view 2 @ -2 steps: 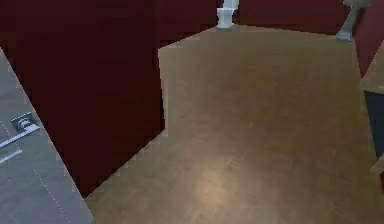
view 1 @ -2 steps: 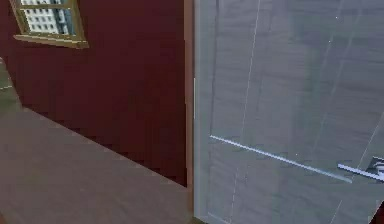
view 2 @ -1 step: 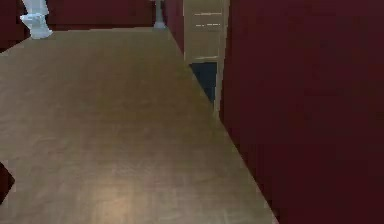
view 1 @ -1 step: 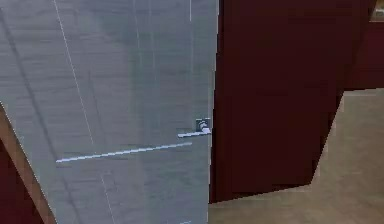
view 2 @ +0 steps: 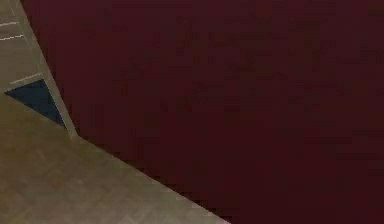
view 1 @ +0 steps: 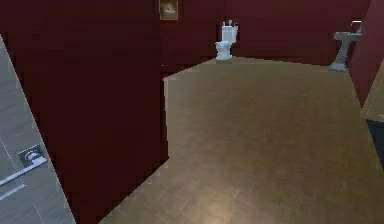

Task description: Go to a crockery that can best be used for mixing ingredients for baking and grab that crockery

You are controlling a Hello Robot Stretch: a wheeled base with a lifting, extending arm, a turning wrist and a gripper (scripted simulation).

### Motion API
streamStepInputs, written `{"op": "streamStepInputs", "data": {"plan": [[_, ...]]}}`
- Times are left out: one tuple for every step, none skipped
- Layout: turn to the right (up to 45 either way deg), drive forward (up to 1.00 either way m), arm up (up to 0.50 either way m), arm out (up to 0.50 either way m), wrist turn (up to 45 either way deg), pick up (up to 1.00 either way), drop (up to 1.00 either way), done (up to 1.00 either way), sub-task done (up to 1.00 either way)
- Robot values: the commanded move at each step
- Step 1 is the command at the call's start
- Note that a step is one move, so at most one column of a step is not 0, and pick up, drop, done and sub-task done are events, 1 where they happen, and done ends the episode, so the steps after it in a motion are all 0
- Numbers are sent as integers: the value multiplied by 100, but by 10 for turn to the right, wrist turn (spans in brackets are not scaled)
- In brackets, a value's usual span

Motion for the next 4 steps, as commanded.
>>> {"op": "streamStepInputs", "data": {"plan": [[300,0,0,0,0,0,0,0,0],[0,5,0,0,0,0,0,0,0],[-450,0,0,0,0,0,0,0,0],[-330,0,0,0,0,0,0,0,0]]}}
